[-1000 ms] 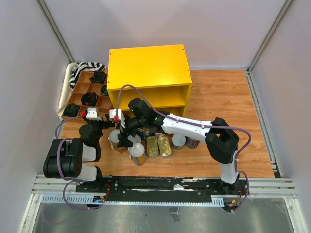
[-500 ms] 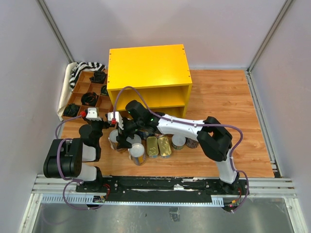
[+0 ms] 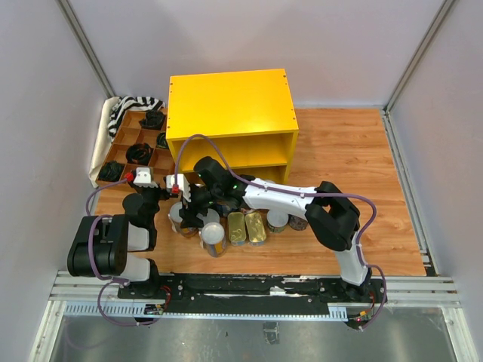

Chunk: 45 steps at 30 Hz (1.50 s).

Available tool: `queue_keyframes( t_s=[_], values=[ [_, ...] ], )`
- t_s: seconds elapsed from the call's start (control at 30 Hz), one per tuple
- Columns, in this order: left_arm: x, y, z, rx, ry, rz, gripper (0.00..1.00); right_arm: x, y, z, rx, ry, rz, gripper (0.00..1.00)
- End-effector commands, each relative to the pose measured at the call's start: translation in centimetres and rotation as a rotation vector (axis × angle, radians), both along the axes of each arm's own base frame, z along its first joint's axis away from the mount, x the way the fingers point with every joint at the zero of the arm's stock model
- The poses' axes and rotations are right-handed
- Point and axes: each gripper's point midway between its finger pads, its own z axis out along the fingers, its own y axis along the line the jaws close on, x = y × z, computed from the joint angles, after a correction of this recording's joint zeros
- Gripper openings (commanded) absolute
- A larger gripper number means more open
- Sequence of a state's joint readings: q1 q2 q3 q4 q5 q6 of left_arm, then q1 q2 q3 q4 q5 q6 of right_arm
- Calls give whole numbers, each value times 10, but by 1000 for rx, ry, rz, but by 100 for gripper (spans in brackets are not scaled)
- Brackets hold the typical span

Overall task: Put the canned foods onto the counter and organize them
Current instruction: Pick up the canned food from the center of the board.

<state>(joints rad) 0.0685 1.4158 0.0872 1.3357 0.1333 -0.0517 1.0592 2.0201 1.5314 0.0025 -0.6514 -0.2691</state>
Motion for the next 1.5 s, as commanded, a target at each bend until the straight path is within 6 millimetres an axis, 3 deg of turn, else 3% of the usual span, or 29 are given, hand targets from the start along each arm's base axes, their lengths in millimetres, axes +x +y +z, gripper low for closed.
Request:
queue_keyframes(
  t_s=[0.0, 0.2, 0.43, 0.5, 0.8, 1.2, 1.47],
  values=[
    [3, -1, 5, 19, -17, -8, 100, -9, 6, 12, 19, 15, 18, 73],
    [3, -1, 4, 18, -16, -8, 99, -13, 6, 23, 33, 42, 26, 57],
    [3, -1, 5, 19, -17, -8, 100, -15, 4, 33, 37, 48, 28, 8],
    [3, -1, 4, 18, -16, -9, 100, -20, 3, 54, 71, 50, 41, 1],
    [3, -1, 5, 18, -17, -8, 100, -35, 0, 116, 177, 78, 78, 1],
    [3, -1, 5, 18, -17, -9, 100, -33, -15, 183, 282, 5, 22, 1],
    [3, -1, 5, 18, -17, -8, 100, -26, -34, 244, 354, -67, -72, 1]
  ],
)
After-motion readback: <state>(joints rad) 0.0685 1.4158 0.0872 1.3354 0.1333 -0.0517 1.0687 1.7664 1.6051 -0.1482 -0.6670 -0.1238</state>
